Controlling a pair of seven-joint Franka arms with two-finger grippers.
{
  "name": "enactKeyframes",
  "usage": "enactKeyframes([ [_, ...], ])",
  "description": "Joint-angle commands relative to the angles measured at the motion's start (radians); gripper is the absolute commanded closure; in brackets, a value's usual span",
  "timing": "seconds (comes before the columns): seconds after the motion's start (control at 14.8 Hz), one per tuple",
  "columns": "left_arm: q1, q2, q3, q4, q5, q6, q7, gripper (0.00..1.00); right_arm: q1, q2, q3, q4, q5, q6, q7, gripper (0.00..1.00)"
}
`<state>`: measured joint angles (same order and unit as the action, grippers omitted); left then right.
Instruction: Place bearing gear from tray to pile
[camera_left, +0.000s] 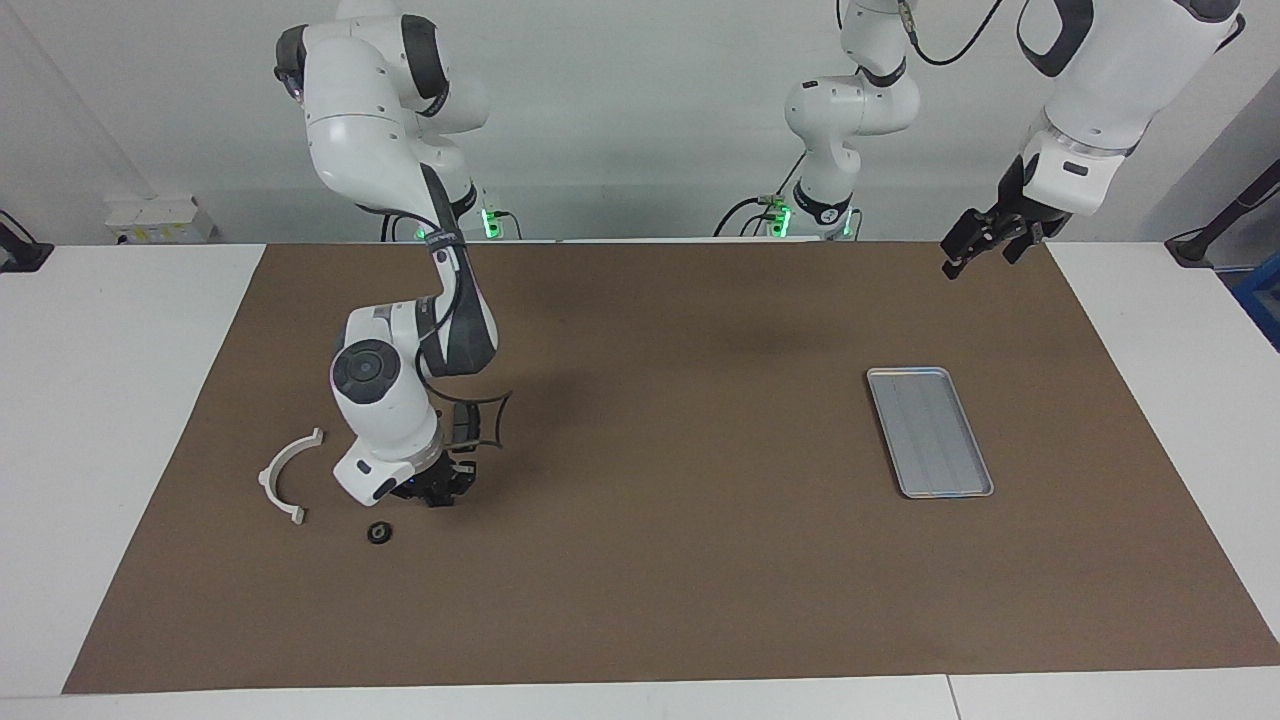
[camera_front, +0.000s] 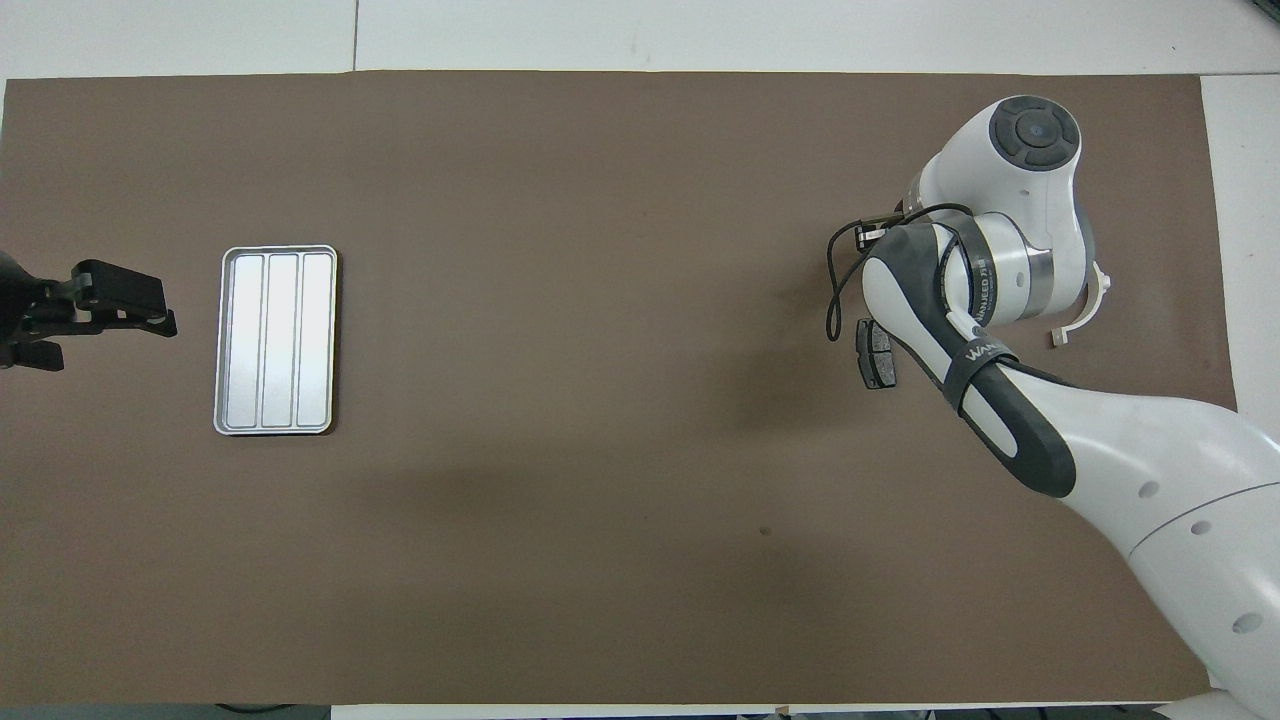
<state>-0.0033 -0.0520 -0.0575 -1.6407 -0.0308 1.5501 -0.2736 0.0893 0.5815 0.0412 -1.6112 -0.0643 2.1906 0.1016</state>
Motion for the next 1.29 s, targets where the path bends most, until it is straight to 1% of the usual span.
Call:
enactKeyframes([
  [0.0, 0.011, -0.015, -0.005, -0.013, -0.011, -0.013, 0.004, 0.00, 0.000, -0.029, 0.005, -0.038, -0.002, 0.024, -0.003, 0.00],
  [0.14, 0.011, -0.017, -0.005, -0.013, -0.011, -0.013, 0.004, 0.00, 0.006, -0.037, 0.005, -0.033, 0.000, 0.008, 0.001, 0.00],
  [0.54, 0.011, -0.017, -0.005, -0.013, -0.011, -0.013, 0.004, 0.00, -0.006, -0.115, 0.005, -0.029, -0.002, -0.052, -0.013, 0.00],
  [0.88, 0.011, -0.017, -0.005, -0.013, -0.011, -0.013, 0.004, 0.00, -0.031, -0.146, 0.005, -0.030, 0.000, -0.061, -0.063, 0.00],
  [0.95, 0.011, -0.017, -0.005, -0.013, -0.011, -0.013, 0.004, 0.00, -0.037, -0.159, 0.005, -0.030, 0.000, -0.080, -0.066, 0.00],
  [1.08, 0.011, -0.017, -0.005, -0.013, -0.011, -0.015, 0.004, 0.00, -0.040, -0.213, 0.003, -0.035, 0.001, -0.113, -0.094, 0.00],
  [1.22, 0.011, -0.017, -0.005, -0.013, -0.011, -0.013, 0.004, 0.00, -0.042, -0.270, 0.002, -0.038, 0.007, -0.176, -0.120, 0.00],
])
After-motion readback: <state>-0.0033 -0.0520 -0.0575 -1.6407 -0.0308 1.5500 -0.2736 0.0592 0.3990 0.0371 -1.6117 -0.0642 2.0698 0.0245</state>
